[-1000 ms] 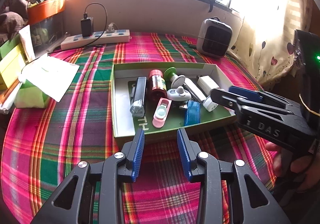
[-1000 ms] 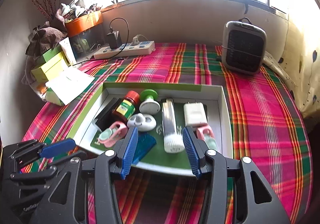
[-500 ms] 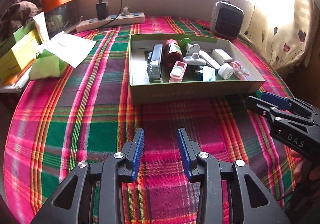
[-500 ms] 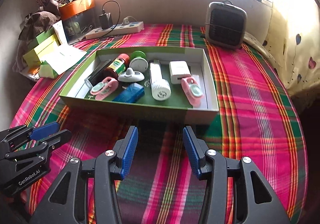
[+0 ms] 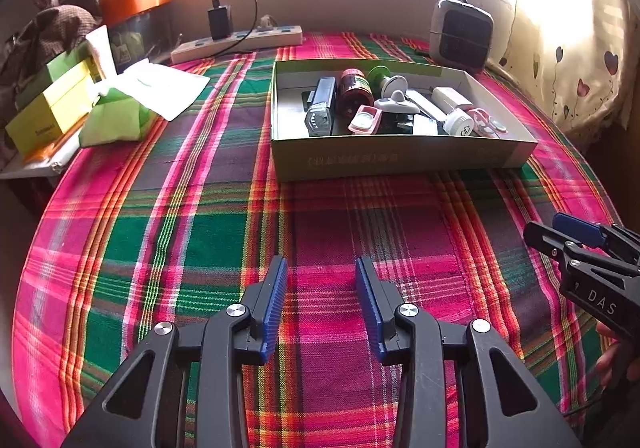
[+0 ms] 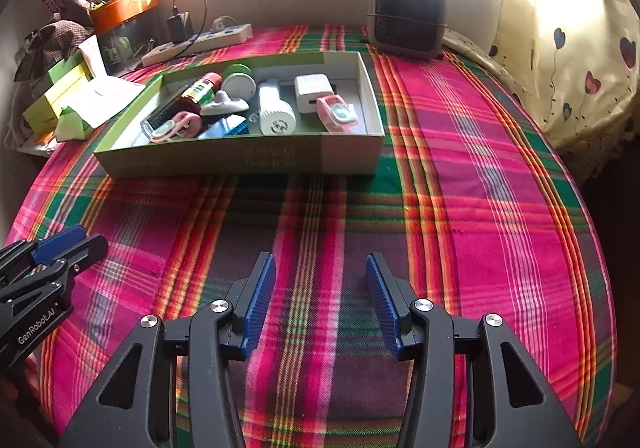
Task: Organize rigid objects
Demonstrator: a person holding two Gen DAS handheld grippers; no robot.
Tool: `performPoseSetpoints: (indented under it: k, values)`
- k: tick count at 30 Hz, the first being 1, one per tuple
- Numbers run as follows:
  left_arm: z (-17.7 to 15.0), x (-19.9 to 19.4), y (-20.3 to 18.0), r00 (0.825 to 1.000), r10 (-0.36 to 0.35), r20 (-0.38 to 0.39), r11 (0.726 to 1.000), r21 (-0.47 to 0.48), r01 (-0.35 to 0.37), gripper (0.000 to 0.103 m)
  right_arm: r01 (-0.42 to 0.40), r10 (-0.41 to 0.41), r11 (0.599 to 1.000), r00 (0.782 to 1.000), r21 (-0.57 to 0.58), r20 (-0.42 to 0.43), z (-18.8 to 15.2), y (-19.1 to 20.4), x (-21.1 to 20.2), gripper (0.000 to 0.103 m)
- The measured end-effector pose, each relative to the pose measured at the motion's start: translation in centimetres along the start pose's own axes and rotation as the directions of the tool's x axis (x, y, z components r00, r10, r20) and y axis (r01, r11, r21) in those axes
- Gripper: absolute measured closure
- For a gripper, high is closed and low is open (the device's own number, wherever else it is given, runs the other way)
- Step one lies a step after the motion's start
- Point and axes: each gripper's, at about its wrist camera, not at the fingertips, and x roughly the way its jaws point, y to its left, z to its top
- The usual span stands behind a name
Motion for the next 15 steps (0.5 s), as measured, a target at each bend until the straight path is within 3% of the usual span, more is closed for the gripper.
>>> performPoseSetpoints:
  k: [4, 7, 12, 15]
  values:
    - [-0.1, 0.0, -0.3, 1.000, 0.014, 0.004, 1.000, -0.008, -0.014, 0.065, 0.016, -0.016, 1.000, 1.000, 0.001, 0.008, -0.4, -0.2, -0.2, 0.055]
    - [0.0, 0.1, -0.6, 1.000, 0.003, 0.001, 1.000, -0.008, -0.003, 0.054, 0.020, -0.020, 1.000, 1.000, 0.004, 0.012, -0.4, -0.3, -0.2, 0.054]
    - [0.0, 0.2, -1.0, 1.000, 0.009, -0.002, 1.000, -0.003, -0.009, 0.049, 0.048, -0.048, 0.998, 0.999, 0.043, 0.000, -0.3, -1.2, 0.1, 0.033]
    - [0.1, 0.3, -1.0, 1.000, 0.018, -0.003, 1.000, -0.002, -0.018, 0.048, 0.057, -0.057, 0.997, 0.998, 0.045, -0.002, -0.3, -1.3, 0.1, 0.033]
